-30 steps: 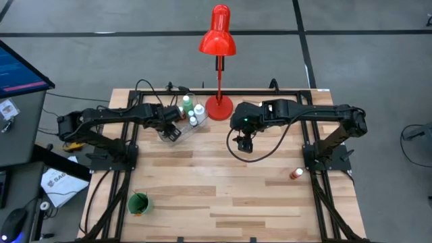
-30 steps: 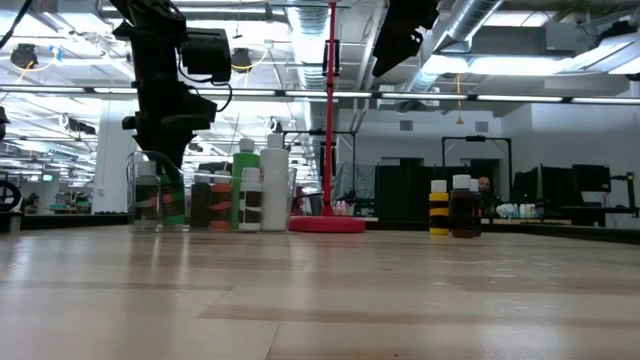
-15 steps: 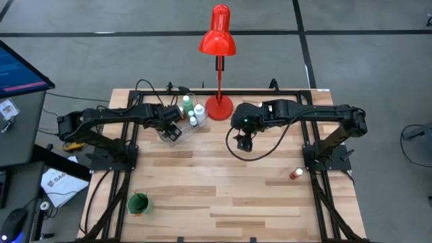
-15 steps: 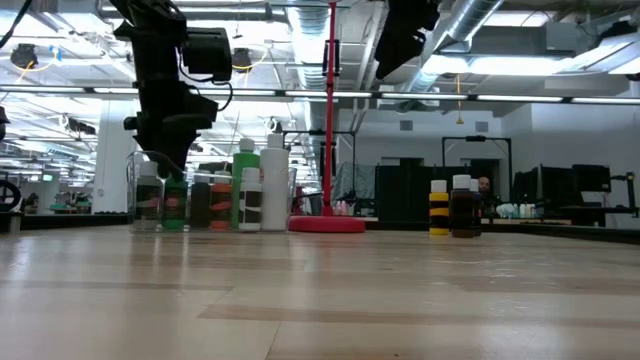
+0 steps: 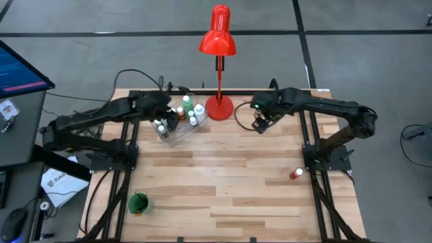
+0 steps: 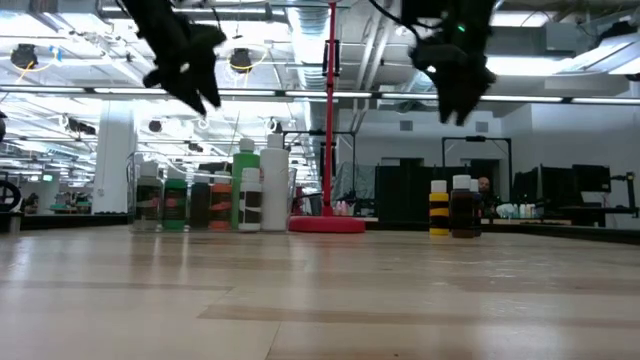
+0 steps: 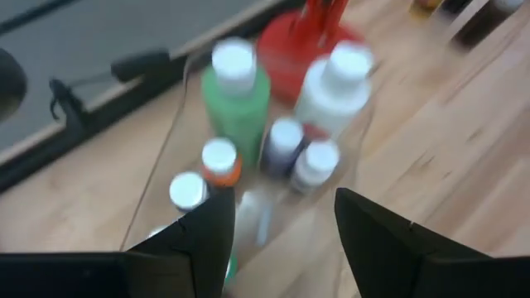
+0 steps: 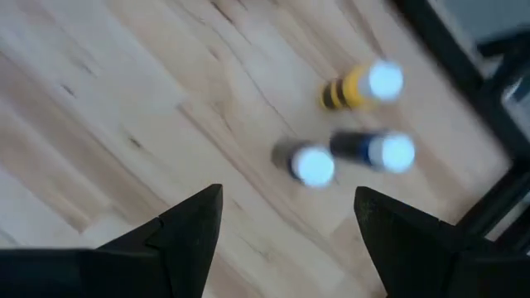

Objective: Pick & Place Paint Supplies
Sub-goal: Put the brown paint bottle into the transparent bin

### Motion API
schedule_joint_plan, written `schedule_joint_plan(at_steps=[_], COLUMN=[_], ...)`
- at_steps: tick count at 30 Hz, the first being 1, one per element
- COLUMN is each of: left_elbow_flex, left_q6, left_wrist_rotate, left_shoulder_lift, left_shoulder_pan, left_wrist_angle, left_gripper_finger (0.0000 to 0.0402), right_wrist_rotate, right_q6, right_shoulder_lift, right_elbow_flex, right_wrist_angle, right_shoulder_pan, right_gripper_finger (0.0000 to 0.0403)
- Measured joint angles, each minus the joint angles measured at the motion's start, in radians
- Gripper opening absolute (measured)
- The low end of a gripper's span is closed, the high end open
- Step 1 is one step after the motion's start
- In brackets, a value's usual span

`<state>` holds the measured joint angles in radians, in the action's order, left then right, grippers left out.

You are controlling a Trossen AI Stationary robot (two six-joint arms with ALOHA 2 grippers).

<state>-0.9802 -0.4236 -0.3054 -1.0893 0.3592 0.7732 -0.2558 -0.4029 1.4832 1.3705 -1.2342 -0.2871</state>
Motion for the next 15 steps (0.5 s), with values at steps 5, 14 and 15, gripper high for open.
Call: schedule_joint_plan(at_steps=[5,14,15], left_elbow_flex=[0.0,0.0,0.0], left_q6=[0.0,-0.001,-0.001], left_wrist_rotate=[0.003,0.005,0.005], left_shoulder_lift=[0.106,0.204,0.208], left_shoulder_pan=[0.0,0.0,0.0], left_wrist_angle=[-0.059,-0.11,-0.111], left_gripper_finger=[0.02,0.02,0.02], right_wrist_rotate=[0.028,0.015,0.009], right_q6=[-0.099,-0.201,-0.212], right_shoulder_lift=[-0.134,-0.246,-0.244], right_elbow_flex=[-0.264,-0.657,-0.688], right_wrist_angle=[0.147,0.544,0.596], right_shoulder_pan=[-0.022,0.014,0.015], right_gripper_finger=[0.027,0.027,0.027])
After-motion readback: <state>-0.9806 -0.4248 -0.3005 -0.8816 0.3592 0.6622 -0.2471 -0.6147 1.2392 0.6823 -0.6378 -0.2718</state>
